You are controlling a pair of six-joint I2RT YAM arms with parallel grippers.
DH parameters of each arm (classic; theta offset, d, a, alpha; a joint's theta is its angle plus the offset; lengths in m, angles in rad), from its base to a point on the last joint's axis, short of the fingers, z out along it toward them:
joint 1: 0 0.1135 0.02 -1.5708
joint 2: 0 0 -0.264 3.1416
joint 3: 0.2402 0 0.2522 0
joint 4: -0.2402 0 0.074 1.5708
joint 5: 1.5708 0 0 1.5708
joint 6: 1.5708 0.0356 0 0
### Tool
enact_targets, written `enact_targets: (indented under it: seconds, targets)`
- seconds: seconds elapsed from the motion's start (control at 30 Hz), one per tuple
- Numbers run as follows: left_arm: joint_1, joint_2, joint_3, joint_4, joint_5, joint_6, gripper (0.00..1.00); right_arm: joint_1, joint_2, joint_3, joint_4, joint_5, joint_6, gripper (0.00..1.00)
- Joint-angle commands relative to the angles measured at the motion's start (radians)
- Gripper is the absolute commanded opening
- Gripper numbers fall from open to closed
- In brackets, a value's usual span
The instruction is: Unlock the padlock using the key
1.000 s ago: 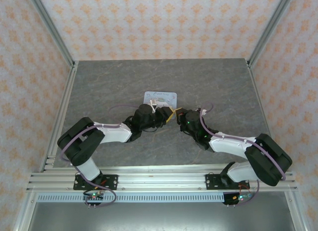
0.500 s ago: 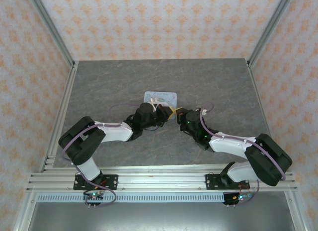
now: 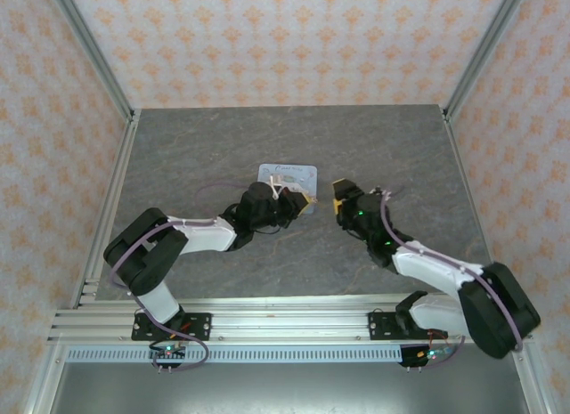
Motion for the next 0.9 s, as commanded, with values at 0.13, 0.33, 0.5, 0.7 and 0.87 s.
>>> enact_targets:
  seconds: [0.13, 0.33, 0.5, 0.7, 0.87]
  targets:
    - [0.094, -0.091, 0.072, -0.18, 0.254, 0.242, 0.0, -0.195, -0.03, 0.039, -0.028, -0.466, -0.332, 0.64]
    - [0.151, -0.107, 0.134, -0.298, 0.41, 0.382, 0.0, -0.195, 0.073, 0.117, 0.073, -0.663, -0.4, 0.5]
    - [0.158, -0.106, 0.163, -0.317, 0.471, 0.415, 0.0, -0.183, 0.127, 0.158, 0.147, -0.754, -0.4, 0.45]
    - [0.159, -0.096, 0.185, -0.303, 0.521, 0.429, 0.0, -0.152, 0.186, 0.198, 0.17, -0.791, -0.416, 0.43]
    - [0.161, -0.086, 0.195, -0.303, 0.545, 0.441, 0.0, -0.152, 0.224, 0.189, 0.2, -0.823, -0.426, 0.39]
